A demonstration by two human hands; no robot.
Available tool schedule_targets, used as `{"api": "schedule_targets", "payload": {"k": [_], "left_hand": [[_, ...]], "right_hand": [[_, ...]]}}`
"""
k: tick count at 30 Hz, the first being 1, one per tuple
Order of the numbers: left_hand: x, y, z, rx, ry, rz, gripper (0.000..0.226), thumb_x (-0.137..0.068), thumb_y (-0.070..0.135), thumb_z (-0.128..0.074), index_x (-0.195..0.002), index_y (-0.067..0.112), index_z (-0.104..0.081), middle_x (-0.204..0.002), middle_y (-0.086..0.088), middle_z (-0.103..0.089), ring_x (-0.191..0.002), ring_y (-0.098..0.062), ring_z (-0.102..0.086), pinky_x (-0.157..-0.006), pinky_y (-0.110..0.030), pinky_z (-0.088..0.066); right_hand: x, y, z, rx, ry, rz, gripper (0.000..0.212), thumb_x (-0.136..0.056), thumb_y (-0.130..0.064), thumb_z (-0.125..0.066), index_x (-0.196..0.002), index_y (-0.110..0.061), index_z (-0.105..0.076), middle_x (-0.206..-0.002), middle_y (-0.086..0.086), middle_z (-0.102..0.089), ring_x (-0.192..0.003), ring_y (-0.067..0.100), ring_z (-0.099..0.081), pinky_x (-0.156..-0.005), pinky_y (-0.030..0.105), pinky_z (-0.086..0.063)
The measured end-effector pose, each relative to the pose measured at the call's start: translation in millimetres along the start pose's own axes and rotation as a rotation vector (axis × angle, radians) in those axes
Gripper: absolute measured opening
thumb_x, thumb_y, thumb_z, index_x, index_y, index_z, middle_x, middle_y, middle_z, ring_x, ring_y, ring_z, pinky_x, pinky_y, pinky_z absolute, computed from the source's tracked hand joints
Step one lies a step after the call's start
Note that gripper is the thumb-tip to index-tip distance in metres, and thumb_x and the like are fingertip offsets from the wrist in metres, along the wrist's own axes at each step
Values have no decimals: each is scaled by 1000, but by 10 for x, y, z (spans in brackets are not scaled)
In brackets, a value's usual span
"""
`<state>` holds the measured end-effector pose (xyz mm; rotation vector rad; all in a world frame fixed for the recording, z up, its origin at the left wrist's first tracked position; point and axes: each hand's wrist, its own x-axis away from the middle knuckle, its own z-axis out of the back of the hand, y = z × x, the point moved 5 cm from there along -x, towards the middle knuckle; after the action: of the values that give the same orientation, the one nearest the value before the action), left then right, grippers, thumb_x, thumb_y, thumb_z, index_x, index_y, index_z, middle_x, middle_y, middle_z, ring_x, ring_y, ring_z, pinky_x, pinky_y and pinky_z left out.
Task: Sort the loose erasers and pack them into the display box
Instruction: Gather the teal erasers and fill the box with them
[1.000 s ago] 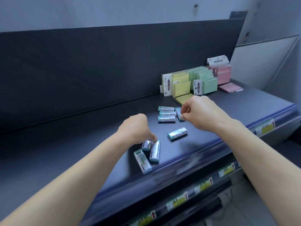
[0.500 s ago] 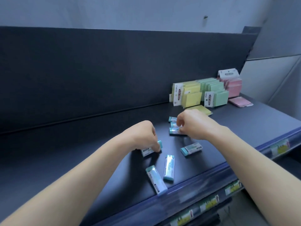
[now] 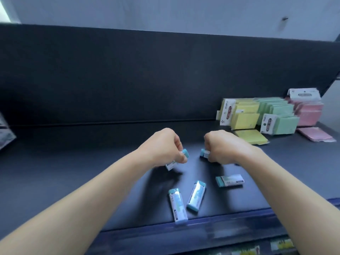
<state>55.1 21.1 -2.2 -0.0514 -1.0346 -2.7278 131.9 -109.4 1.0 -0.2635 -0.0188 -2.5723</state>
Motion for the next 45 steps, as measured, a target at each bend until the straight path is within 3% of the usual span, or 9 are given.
{"api": "schedule_targets", "payload": {"k": [9,15,22,28,30,32,36,40,45], "left_hand": [[564,-317,410,174,353,152,14,-75,17,-74,-78,6,-66,-67,0,-63,-58,-11,-53,-55,-20,-41],[1083,-807,815,284,603,297,21,-83,26,-68,-84,8,-56,-74,-2,-56,-71,-19,-53,-80,-45,-53],[1744,-1385,1238,374,813,368,18,-81,17,-72,-81,10,-55,-73,-3,-56,-68,-18,-51,-68,-35,-47],[2189,-1951,1746,520,897,314,20,-78,-3,-72,-75,9,-56,-69,-6,-57,-60,-16,-55,-55,-22,-53],[2325,-2194,1942,554,932,305,23,-76,-6,-72,-73,9,-56,-69,-7,-59,-60,-19,-57,-61,-29,-56],[2456,-2451,2137,560,965,309,24,-74,-7,-73,-72,9,-55,-70,-9,-60,-62,-22,-58,-66,-34,-56],[2626,-2898,2475,612,1009,298,25,-76,-8,-71,-73,8,-51,-72,-10,-56,-61,-18,-57,-55,-18,-54],[2636,-3256,2676,700,1036,325,28,-77,-4,-71,-73,12,-49,-77,-10,-58,-67,-19,-57,-68,-31,-54],[2554,-3516,2760,771,1007,353,28,-79,0,-71,-78,14,-47,-81,-10,-60,-66,-18,-58,-59,-24,-48]], "right_hand": [[-51,-730,334,-167,125,343,10,-88,-19,-51,-95,-13,-54,-89,5,-57,-75,27,-56,-53,27,-39],[-2,-1517,437,-188,143,574,8,-93,-22,-47,-98,-16,-48,-94,2,-54,-77,24,-53,-52,27,-37],[190,-2468,469,-231,205,747,13,-96,-27,-48,-100,-15,-53,-101,6,-59,-87,28,-58,-70,35,-48],[374,-3366,506,-276,272,789,12,-92,-24,-53,-100,-16,-54,-101,7,-60,-87,31,-58,-73,37,-52],[415,-3695,509,-270,288,795,12,-90,-21,-55,-101,-16,-54,-101,8,-61,-88,31,-58,-75,38,-53],[451,-4011,520,-276,305,799,12,-89,-18,-54,-102,-16,-54,-102,8,-61,-88,31,-58,-75,37,-52],[470,-4509,507,-284,335,783,17,-89,-13,-53,-107,-12,-54,-102,8,-61,-91,32,-57,-79,39,-51],[431,-4789,429,-285,323,750,20,-92,-14,-53,-111,-13,-54,-103,8,-62,-92,31,-57,-79,37,-50],[369,-4964,375,-256,319,738,18,-93,-15,-52,-111,-12,-54,-98,4,-59,-92,27,-53,-76,33,-45]]}}
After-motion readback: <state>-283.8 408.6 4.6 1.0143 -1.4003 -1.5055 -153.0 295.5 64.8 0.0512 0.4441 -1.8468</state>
